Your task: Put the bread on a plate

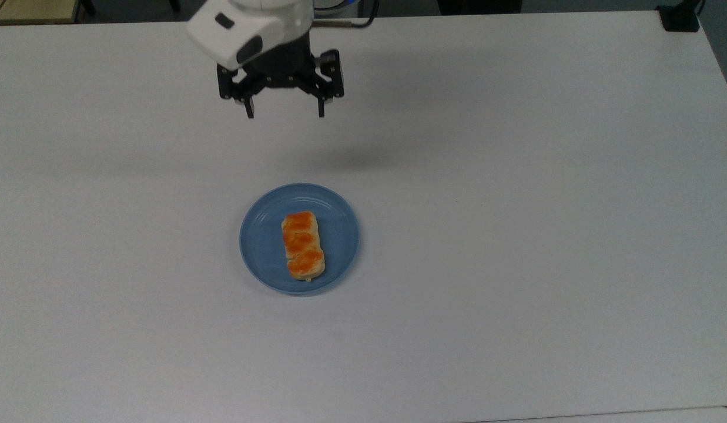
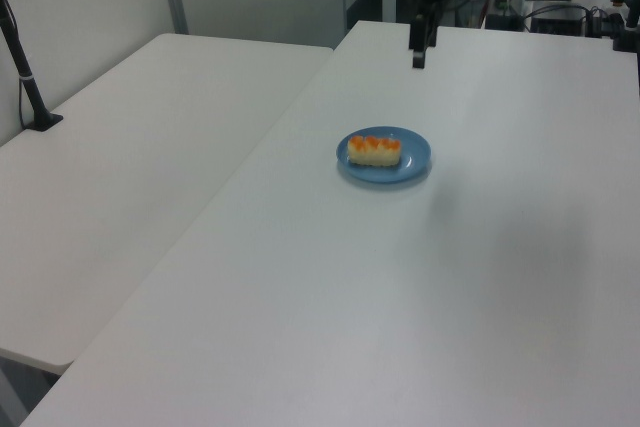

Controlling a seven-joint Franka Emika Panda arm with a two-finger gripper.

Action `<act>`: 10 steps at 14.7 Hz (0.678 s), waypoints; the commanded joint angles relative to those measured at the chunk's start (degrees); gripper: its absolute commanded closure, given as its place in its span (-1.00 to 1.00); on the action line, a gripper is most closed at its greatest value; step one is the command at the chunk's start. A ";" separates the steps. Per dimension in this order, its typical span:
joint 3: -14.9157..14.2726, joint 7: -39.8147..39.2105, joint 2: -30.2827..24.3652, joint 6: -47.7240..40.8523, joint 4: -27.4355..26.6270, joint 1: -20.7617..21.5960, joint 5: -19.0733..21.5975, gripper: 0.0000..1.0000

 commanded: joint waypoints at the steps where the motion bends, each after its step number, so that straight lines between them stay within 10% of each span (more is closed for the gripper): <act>1: 0.67 0.75 -9.84 -2.54 -7.88 -0.18 -0.12 -1.00; 4: 6.01 0.49 -14.33 -3.86 -10.78 -5.08 -0.04 -1.00; 10: 6.21 0.58 -14.52 -6.23 -10.62 -4.93 -0.04 -1.00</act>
